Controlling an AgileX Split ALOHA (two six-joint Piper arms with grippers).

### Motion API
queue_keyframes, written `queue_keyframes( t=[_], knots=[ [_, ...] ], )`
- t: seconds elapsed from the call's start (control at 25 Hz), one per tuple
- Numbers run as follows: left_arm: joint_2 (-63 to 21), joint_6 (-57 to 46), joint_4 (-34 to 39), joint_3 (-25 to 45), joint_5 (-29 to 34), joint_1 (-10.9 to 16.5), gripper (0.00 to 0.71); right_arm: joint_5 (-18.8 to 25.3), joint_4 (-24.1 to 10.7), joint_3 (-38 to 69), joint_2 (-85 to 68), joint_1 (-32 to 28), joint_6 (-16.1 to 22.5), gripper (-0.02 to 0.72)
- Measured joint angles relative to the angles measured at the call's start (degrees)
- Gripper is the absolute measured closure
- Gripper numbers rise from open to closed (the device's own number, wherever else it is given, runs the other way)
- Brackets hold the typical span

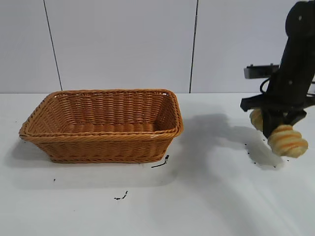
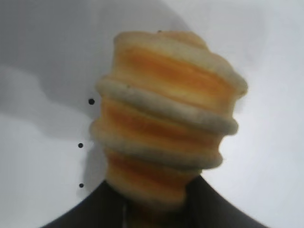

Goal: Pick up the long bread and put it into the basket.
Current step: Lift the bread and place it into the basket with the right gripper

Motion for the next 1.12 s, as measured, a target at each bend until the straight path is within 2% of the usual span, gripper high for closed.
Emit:
queue_keyframes(
  t=[0.12,0.32,0.44,0.88,1.12],
  knots=[
    [0.0,0.0,0.0,0.0,0.0,0.0,0.012,4.2,1.2,-5.6,0.1,0.0,-0.9,0.535],
    [0.0,0.0,0.0,0.0,0.0,0.0,0.012,5.1,2.3,-11.7,0.1,0.1,-1.6,0.535],
    [0.0,0.0,0.0,0.0,0.0,0.0,0.012,5.1,2.1,-14.4,0.1,1.9,-3.5,0.537],
    [0.0,0.0,0.0,0.0,0.0,0.0,0.012,5.2,2.1,-26.1,8.6,20.1,-10.5,0.544],
    [0.0,0.0,0.0,0.0,0.0,0.0,0.012,4.6,2.3,-28.6,13.8,29.1,-19.2,0.544]
  ],
)
